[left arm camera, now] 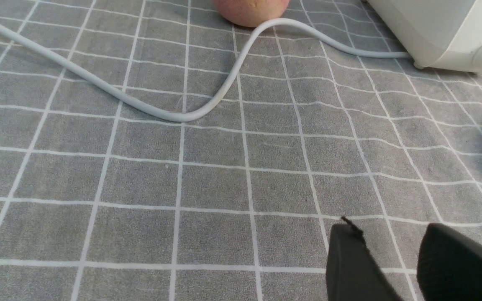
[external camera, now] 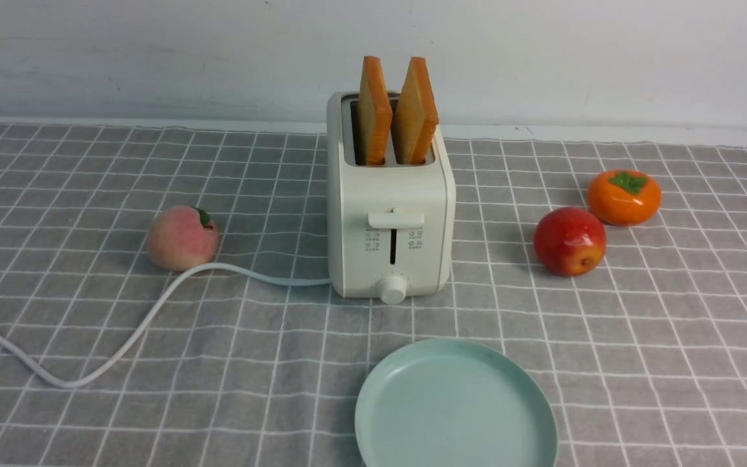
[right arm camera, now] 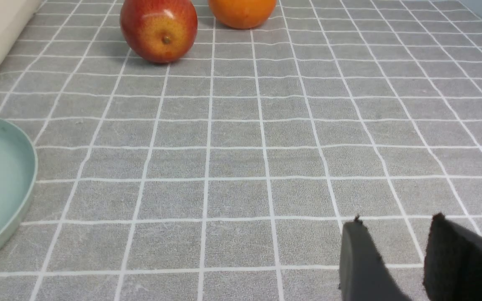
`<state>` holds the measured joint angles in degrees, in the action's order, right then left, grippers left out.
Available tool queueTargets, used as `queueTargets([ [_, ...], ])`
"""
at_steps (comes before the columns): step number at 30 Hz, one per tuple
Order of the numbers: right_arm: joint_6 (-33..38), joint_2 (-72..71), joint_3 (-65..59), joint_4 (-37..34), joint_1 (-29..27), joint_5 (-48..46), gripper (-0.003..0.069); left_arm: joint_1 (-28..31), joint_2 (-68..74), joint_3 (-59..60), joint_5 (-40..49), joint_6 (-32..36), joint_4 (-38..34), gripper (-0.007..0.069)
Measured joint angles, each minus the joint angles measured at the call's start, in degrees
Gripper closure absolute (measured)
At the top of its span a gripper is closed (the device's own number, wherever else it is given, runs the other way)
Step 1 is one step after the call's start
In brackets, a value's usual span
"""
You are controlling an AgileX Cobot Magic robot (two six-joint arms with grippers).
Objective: Take toasted bread from bread machine on grey coffee table place on plate.
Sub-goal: 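Grasp the toast slice in the toaster and pull it up out of the slot with the right gripper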
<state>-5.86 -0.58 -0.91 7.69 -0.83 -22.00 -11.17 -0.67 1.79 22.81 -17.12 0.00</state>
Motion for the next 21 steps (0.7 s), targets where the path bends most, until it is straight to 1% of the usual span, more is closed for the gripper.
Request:
queueTargets([
  [12,0.0,0.0,0.0,0.0,0.0,0.1,0.0419,0.0,0.0,0.0,-1.9,0.0,0.0,0.0387],
  [16,0.0,0.0,-0.2,0.0,0.0,1.9,0.0419,0.0,0.0,0.0,-5.6,0.0,0.0,0.0387],
  [19,0.0,0.0,-0.5,0.0,0.0,7.9,0.0419,0.0,0.0,0.0,-13.6,0.0,0.0,0.0387],
  [20,0.0,0.0,-0.5,0.0,0.0,7.9,0.0419,0.0,0.0,0.0,-14.1,0.0,0.0,0.0387],
  [21,0.0,0.0,-0.5,0.0,0.0,11.0,0.0419,0.0,0.0,0.0,-16.7,0.0,0.0,0.0387],
])
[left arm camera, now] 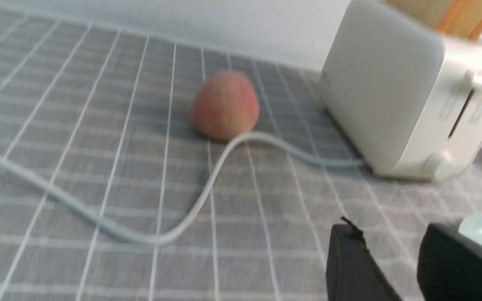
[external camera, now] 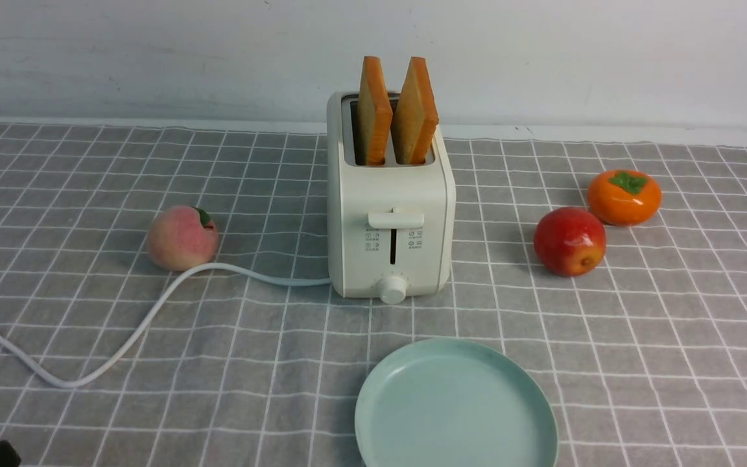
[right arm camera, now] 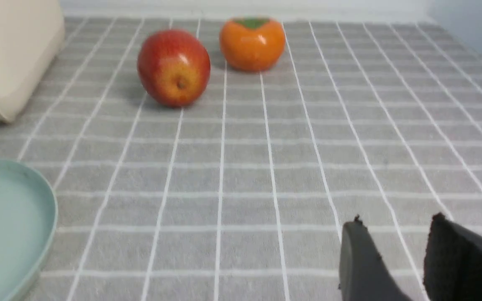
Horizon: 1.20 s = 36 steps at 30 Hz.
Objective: Take toasted bread from bread machine on grey coffee table place on plate.
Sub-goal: 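Grasp the toast slice in the toaster and pull it up out of the slot with the right gripper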
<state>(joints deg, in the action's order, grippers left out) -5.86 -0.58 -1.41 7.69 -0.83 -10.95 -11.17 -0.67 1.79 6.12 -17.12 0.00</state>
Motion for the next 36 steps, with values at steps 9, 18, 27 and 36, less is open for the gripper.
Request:
queueTargets([
  [9,-1.3,0.0,0.0,-0.4,0.0,18.6,0.0419,0.0,0.0,0.0,-9.4,0.0,0.0,0.0387],
  [18,-3.8,0.0,0.0,-1.0,0.0,25.9,0.0419,0.0,0.0,0.0,-16.3,-6.3,-2.8,0.0387],
  [27,-15.3,1.7,4.8,-3.5,0.0,37.2,0.0419,0.0,0.1,-0.8,-36.5,-15.8,-10.0,0.0387],
  [36,-16.1,19.9,40.1,-3.8,0.0,13.4,0.0419,0.0,17.5,-25.3,-23.1,-16.5,-15.3,0.0387],
])
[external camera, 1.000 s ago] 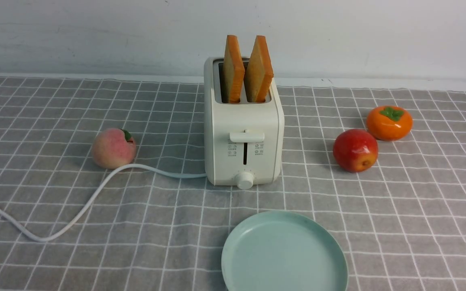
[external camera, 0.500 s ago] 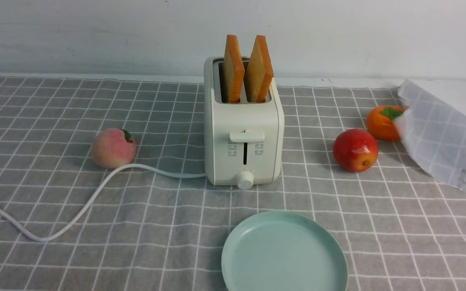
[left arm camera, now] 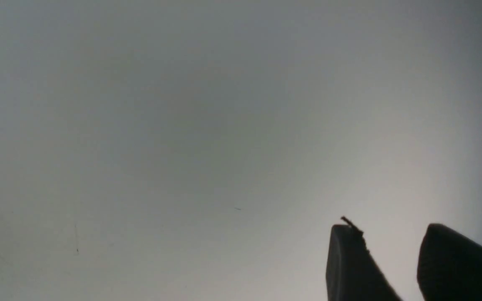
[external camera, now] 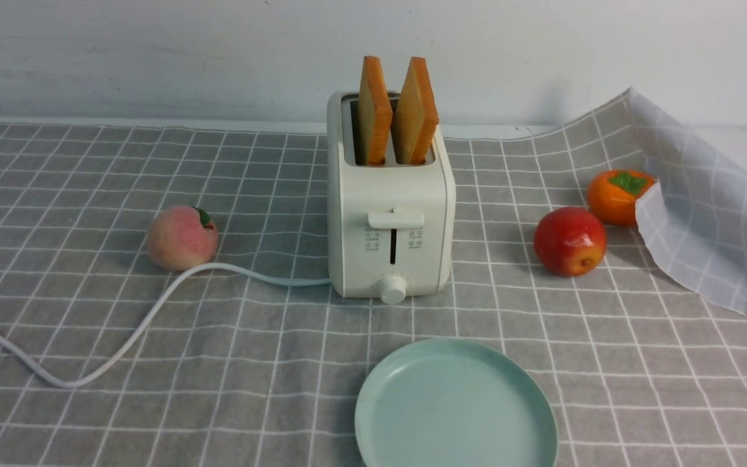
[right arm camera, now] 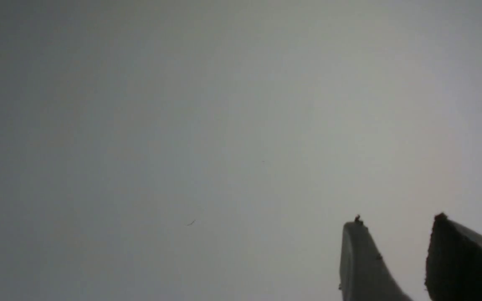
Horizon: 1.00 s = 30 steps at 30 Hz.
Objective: Take toasted bread from bread machine on grey coffee table place on plate.
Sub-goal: 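Grasp the toast slice in the toaster and pull it up out of the slot with the right gripper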
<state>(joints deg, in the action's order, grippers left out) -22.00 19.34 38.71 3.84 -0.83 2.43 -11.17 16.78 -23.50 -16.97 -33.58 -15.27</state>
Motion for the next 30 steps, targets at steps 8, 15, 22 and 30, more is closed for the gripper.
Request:
queueTargets([
  [8,0.6,17.7,17.6,2.3,0.0,-26.8,0.0419,0.0,17.1,-18.4,37.7,0.6,8.2,0.0387],
  [15,-0.1,26.2,13.9,0.1,4.4,-27.8,0.0419,0.0,25.7,-19.3,56.8,3.1,10.6,0.0387],
  [22,3.2,39.8,16.7,-10.5,10.6,-34.3,0.0419,0.0,26.3,-19.4,66.3,6.0,9.0,0.0387],
  [30,20.3,58.3,33.8,-34.8,11.6,-36.7,0.0419,0.0,23.3,-19.4,68.7,8.0,7.0,0.0387],
])
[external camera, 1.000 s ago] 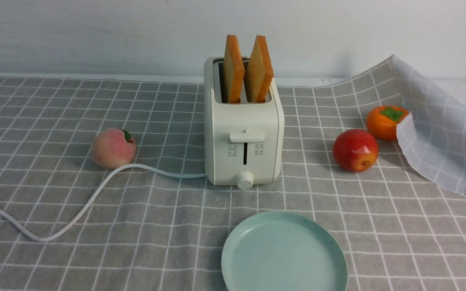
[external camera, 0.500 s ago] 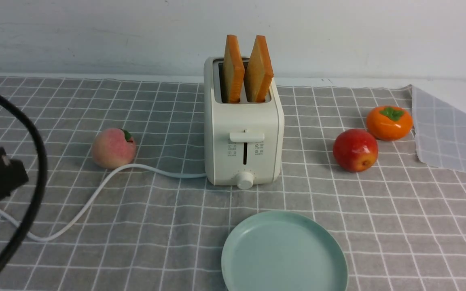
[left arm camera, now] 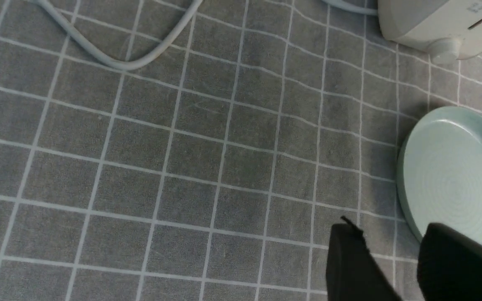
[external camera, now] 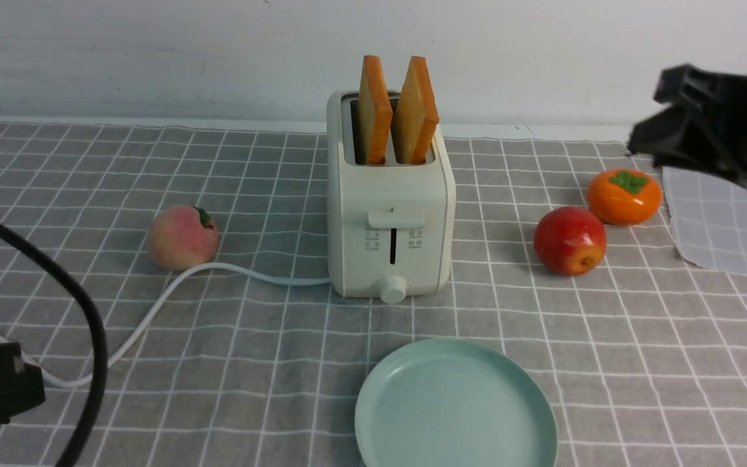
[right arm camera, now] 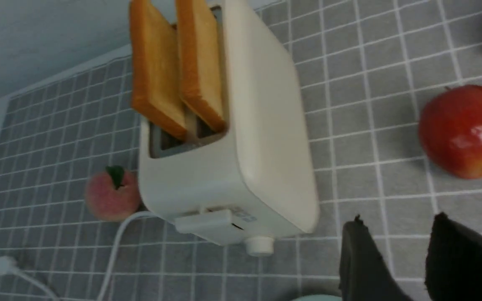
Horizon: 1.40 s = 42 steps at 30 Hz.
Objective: Take toasted bread from bread machine on grey coffee table place on plate.
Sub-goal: 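Grasp the toast slice in the toaster and pull it up out of the slot with the right gripper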
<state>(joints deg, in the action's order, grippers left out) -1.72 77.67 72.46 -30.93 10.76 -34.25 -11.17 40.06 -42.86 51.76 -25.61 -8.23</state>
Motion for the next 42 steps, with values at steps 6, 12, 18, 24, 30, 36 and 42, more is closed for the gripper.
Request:
queueTargets([
  [6,22.7,13.3,13.4,-18.7,3.1,0.5,0.0407,0.0,-0.2,0.0,0.0,0.2,-1.3,0.0387],
  [12,38.3,24.1,22.6,-29.5,5.0,2.0,0.0328,0.0,-0.2,0.0,-0.3,0.3,-3.1,0.0387],
  [18,44.7,29.5,24.6,-31.9,5.0,8.6,0.0258,0.0,-0.2,0.0,0.3,0.3,-5.8,0.0387],
  [24,45.3,34.6,24.6,-36.7,5.0,11.5,0.0253,0.0,-0.2,0.0,0.3,0.3,-6.6,0.0387],
  [30,45.3,39.2,24.6,-44.2,5.0,10.4,0.0278,0.0,-0.2,0.0,0.2,0.6,-6.8,0.0387],
  [36,47.7,39.8,25.0,-47.2,5.0,8.5,0.0395,0.0,-0.2,0.0,0.2,0.8,-6.8,0.0387],
  [42,53.7,38.9,25.0,-49.5,4.9,7.4,0.0610,0.0,-0.2,0.0,0.2,0.8,-6.9,0.0387],
])
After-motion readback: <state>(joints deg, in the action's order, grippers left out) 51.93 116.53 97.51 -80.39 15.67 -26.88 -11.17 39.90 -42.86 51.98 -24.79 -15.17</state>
